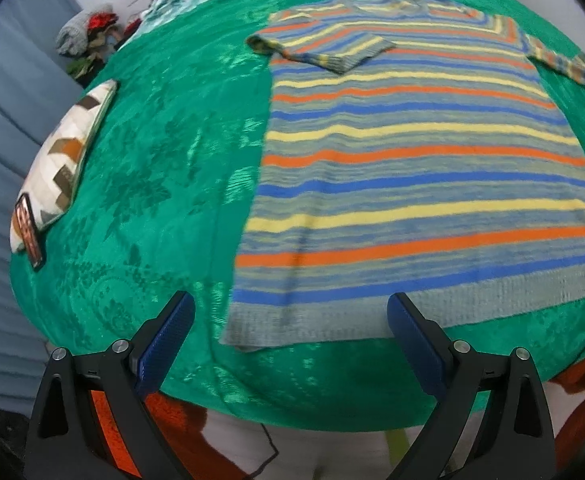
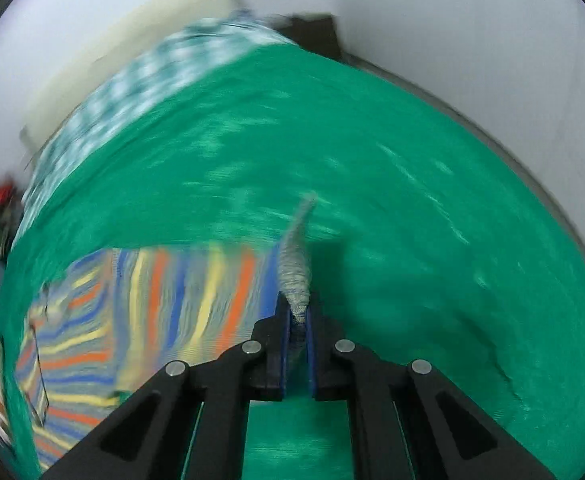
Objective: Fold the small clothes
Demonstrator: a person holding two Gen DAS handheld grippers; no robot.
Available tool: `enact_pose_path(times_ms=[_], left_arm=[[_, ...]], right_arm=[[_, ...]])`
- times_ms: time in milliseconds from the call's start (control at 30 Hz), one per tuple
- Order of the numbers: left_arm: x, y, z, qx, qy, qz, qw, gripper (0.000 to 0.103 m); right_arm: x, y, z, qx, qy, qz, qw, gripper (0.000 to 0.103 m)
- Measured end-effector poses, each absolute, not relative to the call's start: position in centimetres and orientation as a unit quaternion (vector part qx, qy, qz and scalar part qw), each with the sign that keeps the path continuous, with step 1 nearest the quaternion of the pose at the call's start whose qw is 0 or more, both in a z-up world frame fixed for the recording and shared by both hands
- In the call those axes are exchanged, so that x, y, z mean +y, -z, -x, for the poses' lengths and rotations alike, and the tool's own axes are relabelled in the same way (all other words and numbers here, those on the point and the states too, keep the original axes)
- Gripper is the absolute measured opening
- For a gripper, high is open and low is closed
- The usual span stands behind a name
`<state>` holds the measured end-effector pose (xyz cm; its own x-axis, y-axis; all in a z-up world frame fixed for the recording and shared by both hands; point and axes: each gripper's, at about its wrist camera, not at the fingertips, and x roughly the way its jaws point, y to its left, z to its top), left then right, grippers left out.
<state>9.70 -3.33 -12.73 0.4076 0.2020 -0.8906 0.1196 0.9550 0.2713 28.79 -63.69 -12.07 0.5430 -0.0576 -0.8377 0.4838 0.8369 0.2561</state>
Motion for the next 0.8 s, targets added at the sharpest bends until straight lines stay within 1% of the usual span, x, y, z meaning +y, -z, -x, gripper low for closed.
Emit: enact_pose_path(times_ms=[100,333,433,500,567,600,667,733,800], left_arm=[[-4.0,12.6,-9.5,0.543,-0.02,-0.156,0.825,0.097],[-3.7,12.5,-10.2,0.551,-0.003,-0.164,0.818,0.097],[-3.2,9.4,-12.2,0.511,0.011,-0.179,0.841,0.097],[-3.0,5.9,-14.4,0.467,0.029,-0.185,0.864,0.097],[-3.4,3.4,-16.4,0.429,0.055,-0.189,0.881,0.099],[-4.2,2.3,-18.0,0.408,0.084,-0.193,0.888,0.1],[-6.0,2.5,-20.3,0.396,0.144,-0.21,0.882,0.102],[-8.6,5.6,-23.0,0.399,0.197,-0.264,0.856,0.101],[-10.7,10.3,-25.5,0.394,0.203,-0.34,0.83,0.093]], right_arm=[[-65.2,14.0,-28.4,0.455,0.166,-0.274,0.831,0.005],[-65.0,16.1,-27.7,0.466,0.186,-0.271,0.821,0.004],[-64.6,15.9,-27.3,0.476,0.201,-0.24,0.822,0.005],[-64.2,15.7,-27.1,0.484,0.208,-0.218,0.821,0.02],[-64.0,15.2,-26.1,0.484,0.218,-0.209,0.821,0.067],[-63.8,14.7,-25.5,0.478,0.224,-0.2,0.826,0.072],[-62.6,13.2,-23.4,0.456,0.233,-0.166,0.843,0.073],[-61.2,12.2,-21.6,0.446,0.216,-0.16,0.854,0.073],[-59.4,11.7,-19.5,0.439,0.193,-0.169,0.861,0.073]])
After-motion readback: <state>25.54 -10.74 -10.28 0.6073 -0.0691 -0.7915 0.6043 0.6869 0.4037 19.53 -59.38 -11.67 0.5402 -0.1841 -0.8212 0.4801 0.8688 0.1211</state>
